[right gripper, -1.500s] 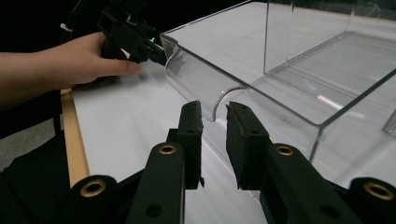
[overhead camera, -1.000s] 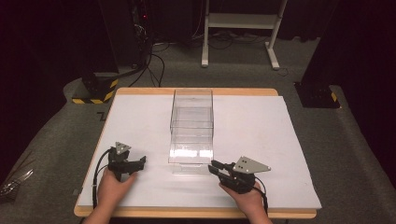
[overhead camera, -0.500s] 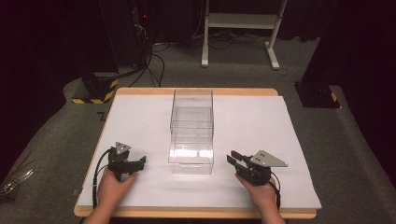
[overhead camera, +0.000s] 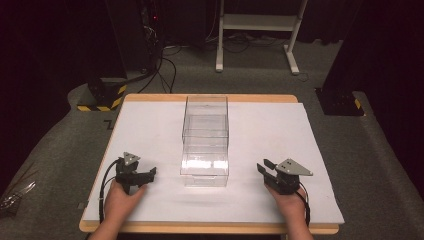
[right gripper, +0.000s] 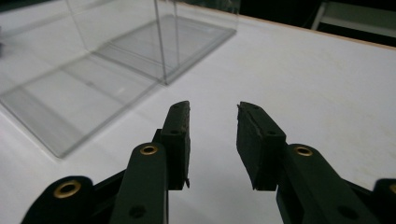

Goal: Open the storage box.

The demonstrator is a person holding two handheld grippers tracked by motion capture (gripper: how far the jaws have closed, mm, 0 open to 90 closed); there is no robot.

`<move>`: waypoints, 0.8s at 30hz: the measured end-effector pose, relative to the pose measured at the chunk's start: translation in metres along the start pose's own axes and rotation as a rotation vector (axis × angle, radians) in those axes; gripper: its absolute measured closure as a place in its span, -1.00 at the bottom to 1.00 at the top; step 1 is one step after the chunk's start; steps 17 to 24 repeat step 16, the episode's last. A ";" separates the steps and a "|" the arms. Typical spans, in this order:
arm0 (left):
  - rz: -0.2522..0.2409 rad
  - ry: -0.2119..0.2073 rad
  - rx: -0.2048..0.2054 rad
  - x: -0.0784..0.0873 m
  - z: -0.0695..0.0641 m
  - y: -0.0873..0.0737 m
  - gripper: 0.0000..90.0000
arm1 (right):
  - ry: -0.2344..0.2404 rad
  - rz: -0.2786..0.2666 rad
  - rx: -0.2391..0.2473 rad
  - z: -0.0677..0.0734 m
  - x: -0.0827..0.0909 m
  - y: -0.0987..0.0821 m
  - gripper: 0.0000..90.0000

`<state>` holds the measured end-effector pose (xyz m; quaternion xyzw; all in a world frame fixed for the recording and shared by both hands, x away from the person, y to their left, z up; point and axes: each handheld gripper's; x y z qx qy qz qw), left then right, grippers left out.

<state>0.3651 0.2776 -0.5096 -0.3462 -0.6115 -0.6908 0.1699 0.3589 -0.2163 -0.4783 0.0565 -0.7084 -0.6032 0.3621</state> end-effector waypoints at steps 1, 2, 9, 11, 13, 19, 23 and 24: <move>0.000 0.000 0.000 0.000 0.000 0.000 -0.75 | -0.018 0.016 0.009 -0.002 -0.001 -0.002 0.42; 0.000 0.000 -0.002 0.000 0.000 0.000 -0.75 | -0.031 0.034 0.014 -0.003 -0.003 -0.004 0.40; 0.000 0.000 -0.002 0.000 0.000 0.000 -0.75 | -0.063 0.135 0.013 -0.008 -0.016 -0.014 0.33; 0.001 -0.001 -0.002 0.000 0.000 0.000 -0.75 | -0.069 0.147 0.009 -0.008 -0.017 -0.014 0.31; 0.001 0.000 -0.002 0.000 0.000 0.000 -0.75 | -0.069 0.147 0.013 -0.008 -0.017 -0.014 0.28; 0.001 -0.001 -0.002 0.000 0.000 0.000 -0.75 | -0.069 0.150 0.006 -0.008 -0.017 -0.014 0.25; 0.001 -0.001 -0.002 0.000 0.000 0.000 -0.75 | -0.069 0.150 0.006 -0.008 -0.017 -0.014 0.25; 0.001 -0.001 -0.002 0.000 0.000 0.000 -0.75 | -0.069 0.150 0.006 -0.008 -0.017 -0.014 0.25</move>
Point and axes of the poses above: each handheld gripper's, and its own axes: x roughly backward along the jaws, y roughly out of its top, z roughly to its left
